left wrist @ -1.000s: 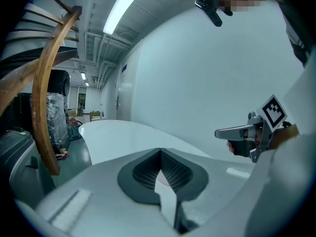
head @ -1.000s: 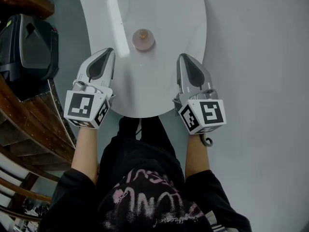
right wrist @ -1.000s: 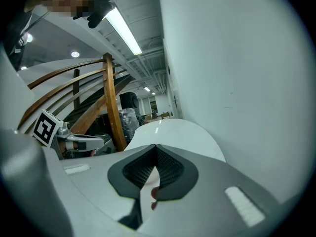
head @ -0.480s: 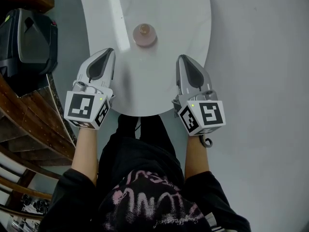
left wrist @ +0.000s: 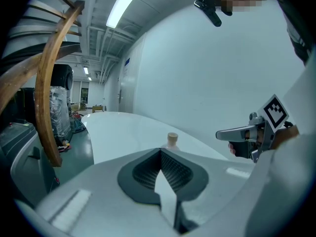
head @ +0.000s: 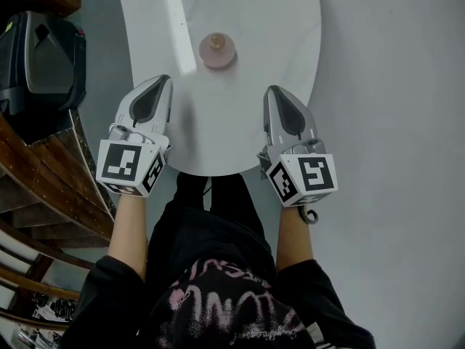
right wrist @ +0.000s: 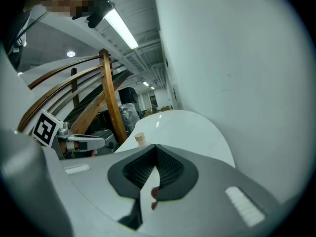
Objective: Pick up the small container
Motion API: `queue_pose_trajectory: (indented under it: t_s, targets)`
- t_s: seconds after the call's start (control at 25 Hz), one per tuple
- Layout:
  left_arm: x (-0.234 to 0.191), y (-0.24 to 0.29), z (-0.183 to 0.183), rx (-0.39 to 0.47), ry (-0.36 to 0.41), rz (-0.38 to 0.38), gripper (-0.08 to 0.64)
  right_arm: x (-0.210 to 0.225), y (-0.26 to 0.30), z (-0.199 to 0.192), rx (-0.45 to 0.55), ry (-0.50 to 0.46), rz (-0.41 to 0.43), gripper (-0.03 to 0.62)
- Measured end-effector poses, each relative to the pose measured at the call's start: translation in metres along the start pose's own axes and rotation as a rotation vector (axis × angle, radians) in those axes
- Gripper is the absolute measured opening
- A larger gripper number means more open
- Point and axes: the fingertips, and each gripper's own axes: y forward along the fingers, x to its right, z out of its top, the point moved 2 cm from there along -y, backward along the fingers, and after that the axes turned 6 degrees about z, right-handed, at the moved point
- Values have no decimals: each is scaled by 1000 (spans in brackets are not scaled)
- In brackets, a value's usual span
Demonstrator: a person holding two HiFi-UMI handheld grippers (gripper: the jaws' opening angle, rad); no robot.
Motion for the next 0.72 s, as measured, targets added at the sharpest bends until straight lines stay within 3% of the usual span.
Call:
queue_pose_trajectory:
  t_s: [0.72]
  targets:
    - [10, 12, -8, -14, 0, -21, 2, 12, -6, -2, 18, 27, -24, 23]
